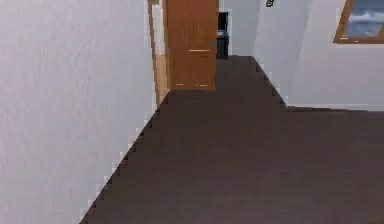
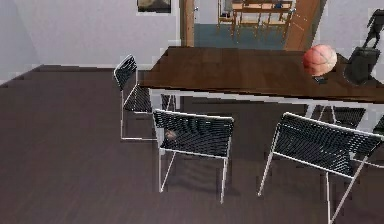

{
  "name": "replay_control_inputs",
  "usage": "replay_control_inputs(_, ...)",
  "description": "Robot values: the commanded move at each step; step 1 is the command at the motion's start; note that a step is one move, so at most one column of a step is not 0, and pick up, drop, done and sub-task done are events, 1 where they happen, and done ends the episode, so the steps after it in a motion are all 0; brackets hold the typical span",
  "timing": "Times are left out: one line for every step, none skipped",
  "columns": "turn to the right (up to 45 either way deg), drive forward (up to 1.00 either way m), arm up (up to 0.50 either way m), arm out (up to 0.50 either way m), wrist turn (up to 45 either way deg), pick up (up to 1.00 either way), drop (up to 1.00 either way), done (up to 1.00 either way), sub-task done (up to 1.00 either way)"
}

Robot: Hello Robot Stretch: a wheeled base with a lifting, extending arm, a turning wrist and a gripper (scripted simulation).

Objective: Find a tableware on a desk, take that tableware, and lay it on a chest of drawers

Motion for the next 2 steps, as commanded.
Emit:
replay_control_inputs(0.0,1.00,0.00,0.00,0.0,0.00,0.00,0.00,0.00)
replay_control_inputs(0.0,1.00,0.00,0.00,0.0,0.00,0.00,0.00,0.00)
